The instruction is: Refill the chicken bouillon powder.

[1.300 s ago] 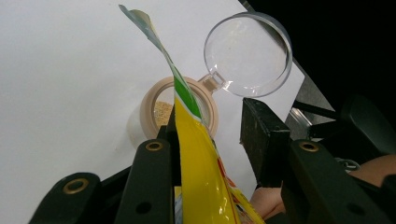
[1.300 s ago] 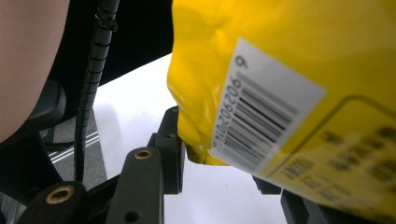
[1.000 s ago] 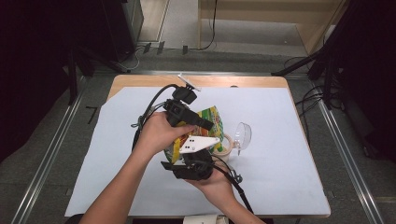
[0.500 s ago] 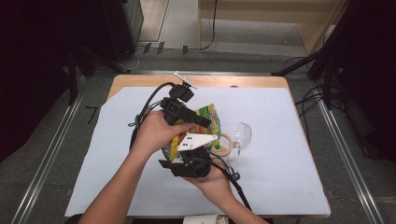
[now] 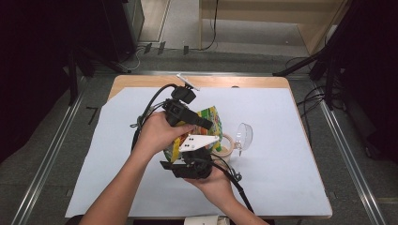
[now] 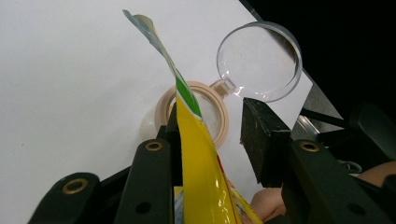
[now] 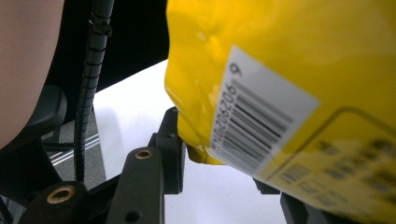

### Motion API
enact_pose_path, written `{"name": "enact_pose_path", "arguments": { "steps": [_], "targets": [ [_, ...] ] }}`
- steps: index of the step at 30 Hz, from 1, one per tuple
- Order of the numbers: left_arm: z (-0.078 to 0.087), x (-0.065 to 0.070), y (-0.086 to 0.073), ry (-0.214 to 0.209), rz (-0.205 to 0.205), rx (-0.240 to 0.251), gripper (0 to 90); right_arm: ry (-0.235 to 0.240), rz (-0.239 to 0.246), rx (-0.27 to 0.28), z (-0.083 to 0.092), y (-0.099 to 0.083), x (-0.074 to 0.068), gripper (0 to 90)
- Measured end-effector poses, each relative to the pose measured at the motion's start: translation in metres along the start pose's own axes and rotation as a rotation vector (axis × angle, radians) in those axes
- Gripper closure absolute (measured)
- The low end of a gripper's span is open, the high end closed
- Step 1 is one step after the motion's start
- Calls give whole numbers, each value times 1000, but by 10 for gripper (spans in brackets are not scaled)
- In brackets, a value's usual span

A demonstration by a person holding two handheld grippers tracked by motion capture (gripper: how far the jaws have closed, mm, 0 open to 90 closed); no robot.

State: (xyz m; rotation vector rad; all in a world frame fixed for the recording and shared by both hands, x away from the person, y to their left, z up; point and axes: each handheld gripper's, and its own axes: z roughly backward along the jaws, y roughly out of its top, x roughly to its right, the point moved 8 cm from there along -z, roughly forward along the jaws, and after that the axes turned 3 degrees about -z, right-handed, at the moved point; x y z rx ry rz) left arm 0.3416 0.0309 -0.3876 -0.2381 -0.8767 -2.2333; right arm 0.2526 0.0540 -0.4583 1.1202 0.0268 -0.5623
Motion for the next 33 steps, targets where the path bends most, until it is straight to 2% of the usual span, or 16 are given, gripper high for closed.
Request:
{"name": "enact_pose_path", "arguments": {
  "steps": [11,26,33],
  "targets": [
    [0,2,0,0,-6,3,653,-4,1,-4,1,-1,0,627],
    [3,0,1,-24,15,8,647,-1,1,-6,4,2,-3,627],
    [-1,-2,-1,-29,23,-9,647,7,-10,-12,2,0,-3,626]
  ]
}}
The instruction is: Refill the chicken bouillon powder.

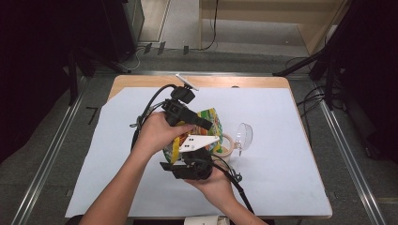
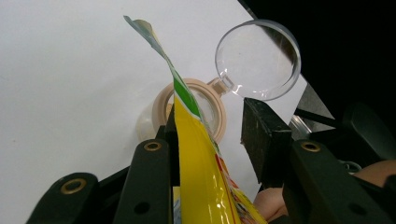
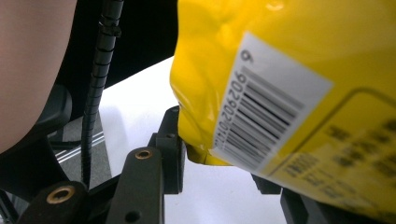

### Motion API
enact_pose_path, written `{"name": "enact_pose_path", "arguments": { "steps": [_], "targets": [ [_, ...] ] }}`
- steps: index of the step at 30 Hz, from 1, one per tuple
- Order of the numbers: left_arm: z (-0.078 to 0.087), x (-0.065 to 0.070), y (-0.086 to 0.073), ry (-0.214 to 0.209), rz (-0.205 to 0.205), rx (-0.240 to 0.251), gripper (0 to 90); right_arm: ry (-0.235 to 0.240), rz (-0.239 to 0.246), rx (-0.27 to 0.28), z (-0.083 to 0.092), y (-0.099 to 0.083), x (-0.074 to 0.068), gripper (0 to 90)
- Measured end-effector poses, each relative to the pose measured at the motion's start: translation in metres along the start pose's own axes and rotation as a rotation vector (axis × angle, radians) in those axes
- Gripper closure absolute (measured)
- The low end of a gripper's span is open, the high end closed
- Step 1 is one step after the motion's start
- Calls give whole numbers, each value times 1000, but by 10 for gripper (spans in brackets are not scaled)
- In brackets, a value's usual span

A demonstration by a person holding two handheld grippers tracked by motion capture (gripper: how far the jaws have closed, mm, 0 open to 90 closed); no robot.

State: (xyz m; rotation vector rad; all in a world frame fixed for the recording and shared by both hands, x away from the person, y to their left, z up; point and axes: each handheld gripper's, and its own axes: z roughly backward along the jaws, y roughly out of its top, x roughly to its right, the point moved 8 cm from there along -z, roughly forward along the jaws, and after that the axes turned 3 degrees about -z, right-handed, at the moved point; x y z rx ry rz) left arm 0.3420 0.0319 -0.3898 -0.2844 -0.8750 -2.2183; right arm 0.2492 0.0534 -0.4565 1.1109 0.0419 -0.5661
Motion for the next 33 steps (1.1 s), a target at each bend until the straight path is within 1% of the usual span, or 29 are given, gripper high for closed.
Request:
{"name": "enact_pose_path", "arguments": {
  "steps": [5,13,16,19,26,29,33],
  "targets": [
    [-1,1,0,2,-8,-4,648,-8,1,4,0,-1,1,627],
    [-3,2,-1,1,-7,-12,653,-12,1,5,0,-3,1,628],
    [-4,2,-2,6,-12,-18,655,-15,3,4,0,-3,1,629],
    [-3,2,0,6,-13,-4,650,-15,3,1,1,-3,1,629],
    [2,6,3,2,-21,24,623,-13,6,16,3,0,2,630],
    [4,7,3,1,-22,29,605,-15,6,25,3,1,3,630],
    [4,7,3,5,-29,28,597,-9,-2,22,4,1,3,631]
  ]
}}
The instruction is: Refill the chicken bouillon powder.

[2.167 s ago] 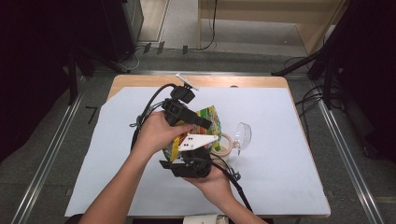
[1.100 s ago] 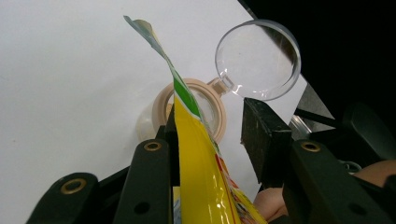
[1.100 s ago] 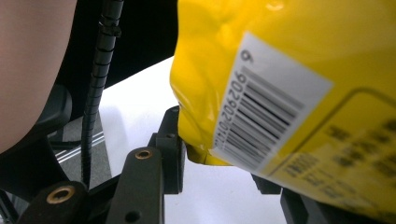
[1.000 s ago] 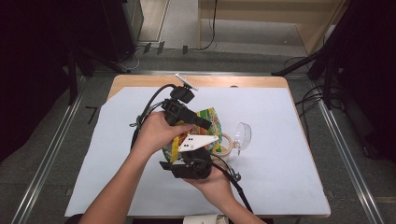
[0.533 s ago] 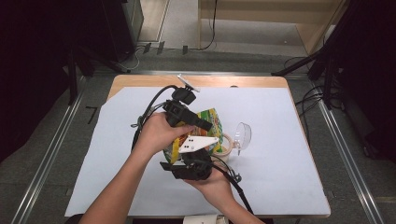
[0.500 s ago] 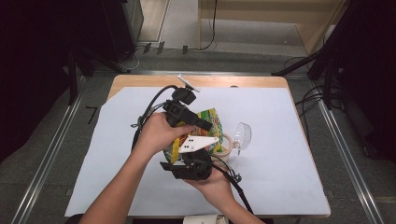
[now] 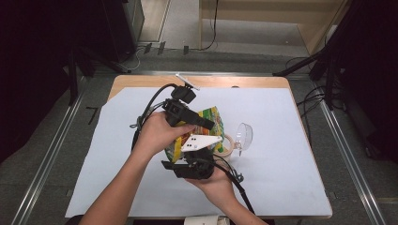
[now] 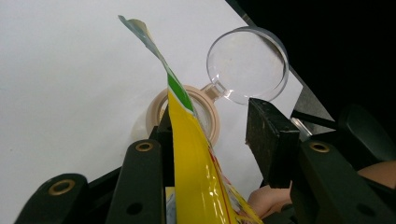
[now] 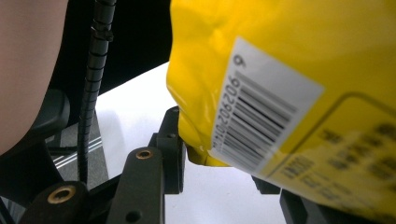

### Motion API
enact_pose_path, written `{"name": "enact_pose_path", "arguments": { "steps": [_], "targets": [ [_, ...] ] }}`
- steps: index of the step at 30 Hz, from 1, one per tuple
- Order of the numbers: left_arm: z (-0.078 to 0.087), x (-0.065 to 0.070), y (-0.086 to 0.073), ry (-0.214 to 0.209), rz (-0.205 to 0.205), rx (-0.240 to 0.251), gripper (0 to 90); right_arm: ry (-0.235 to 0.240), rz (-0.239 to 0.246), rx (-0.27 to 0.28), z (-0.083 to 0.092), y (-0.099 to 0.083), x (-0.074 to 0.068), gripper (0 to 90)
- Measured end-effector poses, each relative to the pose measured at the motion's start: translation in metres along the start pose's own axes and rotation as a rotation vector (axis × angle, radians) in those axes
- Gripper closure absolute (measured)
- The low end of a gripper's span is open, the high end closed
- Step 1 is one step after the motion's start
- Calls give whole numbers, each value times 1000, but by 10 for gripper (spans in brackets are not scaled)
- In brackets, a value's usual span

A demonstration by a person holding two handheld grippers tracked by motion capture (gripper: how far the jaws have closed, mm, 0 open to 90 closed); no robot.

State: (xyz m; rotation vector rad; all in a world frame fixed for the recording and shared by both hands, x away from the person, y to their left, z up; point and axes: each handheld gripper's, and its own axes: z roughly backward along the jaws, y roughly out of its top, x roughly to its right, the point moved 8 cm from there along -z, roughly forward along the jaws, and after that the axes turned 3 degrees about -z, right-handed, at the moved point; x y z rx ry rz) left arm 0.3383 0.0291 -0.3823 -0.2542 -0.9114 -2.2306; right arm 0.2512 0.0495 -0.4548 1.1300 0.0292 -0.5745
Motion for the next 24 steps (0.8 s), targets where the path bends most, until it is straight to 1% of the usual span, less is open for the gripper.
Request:
{"name": "enact_pose_path", "arguments": {
  "steps": [2,4,7,12,16,22,24],
  "targets": [
    [1,0,0,7,1,1,598,4,-3,2,0,0,0,631],
    [1,0,0,8,-1,0,601,16,-16,4,1,1,0,632],
    [0,-1,1,8,-3,-11,642,5,-8,4,1,2,-1,630],
    [-2,-5,1,13,0,-27,687,5,-16,-4,0,2,-1,629],
    [-3,-6,2,23,-9,-48,728,-1,-15,-9,-1,2,0,630],
    [-5,-8,4,19,-9,-61,732,-2,-20,-11,0,4,2,631],
    [-6,-8,4,15,0,-66,730,0,-23,-12,-1,3,2,631]
  ]
}}
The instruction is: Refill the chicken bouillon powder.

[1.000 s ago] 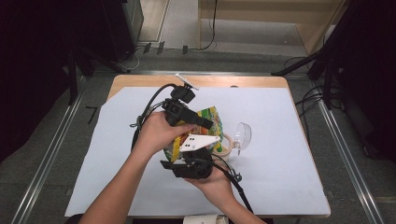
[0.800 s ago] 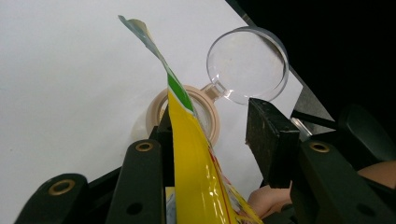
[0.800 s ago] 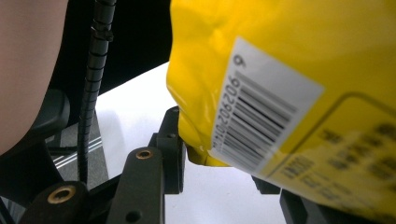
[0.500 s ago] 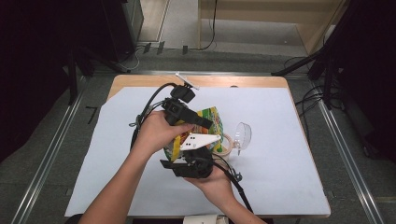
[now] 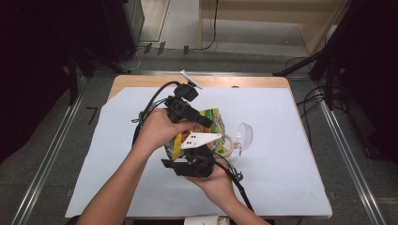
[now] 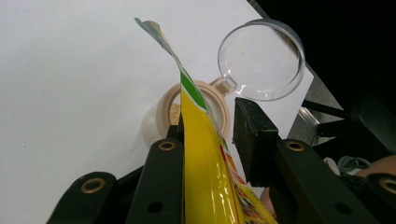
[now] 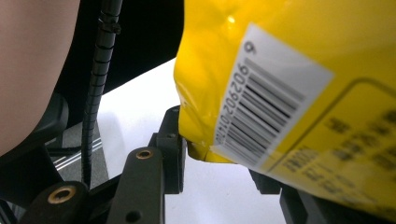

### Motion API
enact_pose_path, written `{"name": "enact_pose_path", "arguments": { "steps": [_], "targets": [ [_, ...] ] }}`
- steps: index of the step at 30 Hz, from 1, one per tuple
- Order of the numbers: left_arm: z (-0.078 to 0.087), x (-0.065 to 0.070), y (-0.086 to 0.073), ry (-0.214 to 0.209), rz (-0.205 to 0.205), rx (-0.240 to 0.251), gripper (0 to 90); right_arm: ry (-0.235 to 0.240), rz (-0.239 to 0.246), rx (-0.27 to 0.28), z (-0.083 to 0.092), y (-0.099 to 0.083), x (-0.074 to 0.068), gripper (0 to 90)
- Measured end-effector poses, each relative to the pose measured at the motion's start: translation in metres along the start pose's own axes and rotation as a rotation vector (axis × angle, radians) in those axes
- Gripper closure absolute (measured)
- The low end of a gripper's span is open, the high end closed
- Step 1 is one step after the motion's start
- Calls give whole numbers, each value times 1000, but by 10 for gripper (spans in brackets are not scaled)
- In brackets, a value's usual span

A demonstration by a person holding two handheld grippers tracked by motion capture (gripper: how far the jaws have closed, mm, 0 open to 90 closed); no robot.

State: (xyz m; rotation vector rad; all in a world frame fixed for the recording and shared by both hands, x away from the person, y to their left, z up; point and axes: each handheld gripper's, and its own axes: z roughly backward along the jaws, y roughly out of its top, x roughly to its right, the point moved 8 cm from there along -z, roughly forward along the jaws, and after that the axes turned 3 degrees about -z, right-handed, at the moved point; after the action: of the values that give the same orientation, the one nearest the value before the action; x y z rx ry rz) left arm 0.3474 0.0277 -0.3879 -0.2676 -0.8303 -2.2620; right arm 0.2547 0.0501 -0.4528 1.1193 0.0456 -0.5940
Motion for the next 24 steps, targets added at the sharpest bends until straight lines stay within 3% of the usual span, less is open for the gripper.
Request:
{"name": "enact_pose_path", "arguments": {
  "steps": [24],
  "targets": [
    [0,3,-2,5,-20,30,718,-18,28,-2,-1,-5,1,640]
  ]
}}
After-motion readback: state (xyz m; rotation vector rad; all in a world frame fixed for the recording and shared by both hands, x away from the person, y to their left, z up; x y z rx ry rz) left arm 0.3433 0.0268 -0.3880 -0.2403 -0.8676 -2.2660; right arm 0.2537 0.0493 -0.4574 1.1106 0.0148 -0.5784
